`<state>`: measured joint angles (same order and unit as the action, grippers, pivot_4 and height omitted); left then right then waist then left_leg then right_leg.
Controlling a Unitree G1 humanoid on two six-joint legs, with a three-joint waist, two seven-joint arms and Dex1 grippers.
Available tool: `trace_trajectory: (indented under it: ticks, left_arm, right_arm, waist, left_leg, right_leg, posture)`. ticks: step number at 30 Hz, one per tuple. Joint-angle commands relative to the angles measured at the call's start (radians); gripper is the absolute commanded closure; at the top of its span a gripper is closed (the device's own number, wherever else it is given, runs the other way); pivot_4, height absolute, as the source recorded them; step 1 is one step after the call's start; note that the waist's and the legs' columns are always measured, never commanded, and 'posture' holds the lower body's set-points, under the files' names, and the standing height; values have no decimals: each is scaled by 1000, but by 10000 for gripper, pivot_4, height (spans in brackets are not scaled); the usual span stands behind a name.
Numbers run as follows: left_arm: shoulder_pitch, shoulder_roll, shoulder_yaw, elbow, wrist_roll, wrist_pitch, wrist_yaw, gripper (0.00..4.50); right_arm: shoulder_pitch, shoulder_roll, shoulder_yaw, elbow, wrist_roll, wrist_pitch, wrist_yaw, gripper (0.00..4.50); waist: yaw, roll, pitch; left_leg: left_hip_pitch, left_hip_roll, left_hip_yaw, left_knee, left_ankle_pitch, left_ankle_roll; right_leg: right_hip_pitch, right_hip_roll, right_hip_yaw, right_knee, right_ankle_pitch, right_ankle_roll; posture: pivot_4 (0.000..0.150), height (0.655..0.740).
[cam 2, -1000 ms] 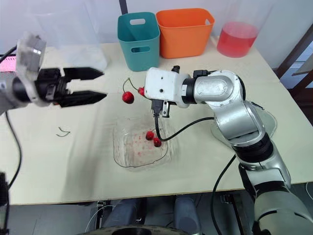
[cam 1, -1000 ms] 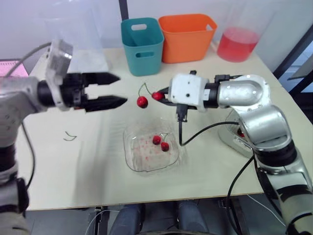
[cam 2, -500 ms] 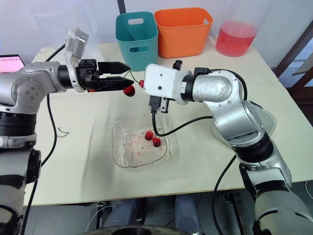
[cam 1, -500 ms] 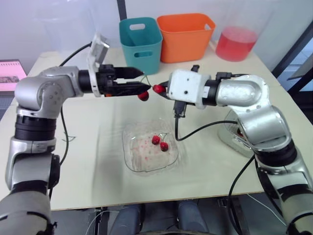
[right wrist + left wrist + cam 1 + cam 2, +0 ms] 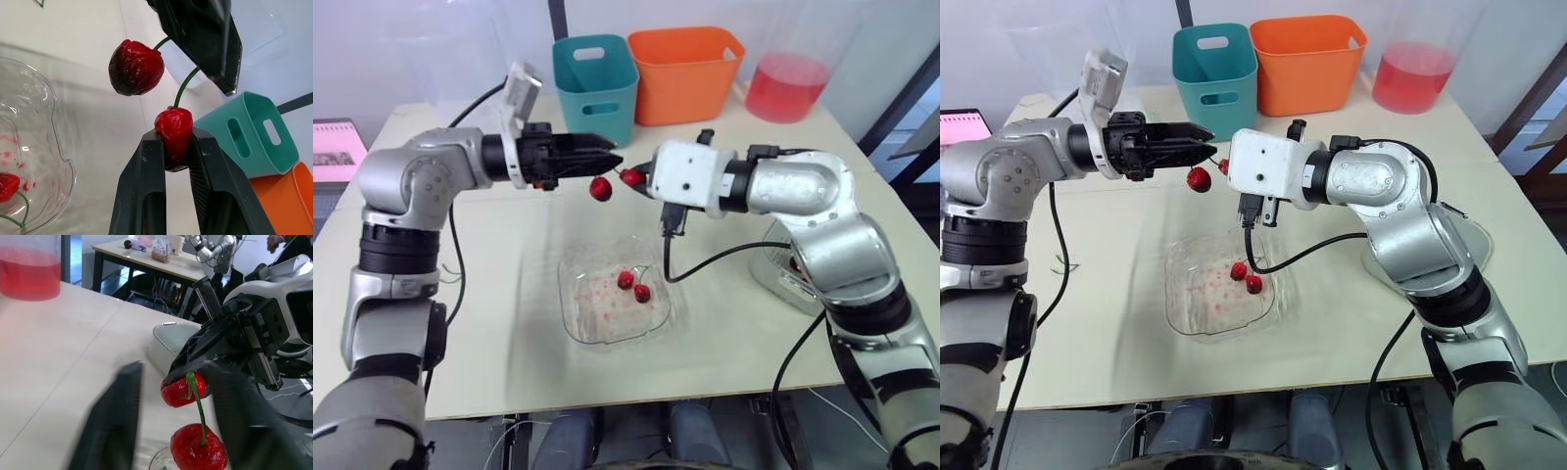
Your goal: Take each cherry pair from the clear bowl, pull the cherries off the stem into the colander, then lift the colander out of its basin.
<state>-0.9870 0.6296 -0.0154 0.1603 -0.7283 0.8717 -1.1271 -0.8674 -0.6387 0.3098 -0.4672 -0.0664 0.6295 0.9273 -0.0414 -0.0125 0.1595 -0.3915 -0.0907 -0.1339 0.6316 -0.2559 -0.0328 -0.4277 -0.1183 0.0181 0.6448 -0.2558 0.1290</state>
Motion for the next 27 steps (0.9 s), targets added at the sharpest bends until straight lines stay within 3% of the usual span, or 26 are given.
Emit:
trace_trajectory:
  ticks: [1,6,8,9,15,21,27]
  left_arm:
    - [-20,2,38,-26,-4,-5,2,44495]
    - [-25,-5,54,-24,-21,11,3,44495]
    - [-27,-3,56,-16,-10,-3,-5,45000]
    - [-25,1,53,-16,-2,-16,-14,45000]
    - [-35,51,28,-20,28,-69,-119,45000]
    - [-82,51,-3,-39,72,-125,-169,45000]
    - [-71,21,-31,-101,76,-114,-164,45000]
  right_arm:
    - [-12,-1,-4,-34,-6,-8,-13,42499]
    - [-10,-4,-5,-42,-2,0,-10,42499]
    - [-4,-4,-20,-45,19,30,-3,32855]
    - [1,-5,-36,-50,44,56,9,30143]
    - [20,-23,-266,-57,313,319,83,259]
    - [-99,-22,-417,40,548,688,76,259]
    - [-182,-31,-383,86,641,761,56,259]
  waist:
    - [0,0,0]
    - [-1,0,0]
    - [-1,0,0]
    - [-1,0,0]
    - [1,0,0]
    - [5,0,0]
    - [0,0,0]
  left_leg:
    - [0,0,0,0,0,0]
    - [0,0,0,0,0,0]
    - [0,0,0,0,0,0]
    - [0,0,0,0,0,0]
    - [0,0,0,0,0,0]
    - [0,0,0,0,0,0]
    - [0,0,0,0,0,1]
  right_leg:
    - [0,0,0,0,0,0]
    - [0,0,0,0,0,0]
    - [0,0,0,0,0,0]
    - [0,0,0,0,0,0]
    - [0,0,0,0,0,0]
    - [1,0,0,-1,0,0]
    - [0,0,0,0,0,0]
  posture:
    - [1500,7400]
    - [1500,7400]
    - [1500,7400]
    - [1500,7400]
    - [1500,7400]
    - [1500,7400]
    - [1500,7400]
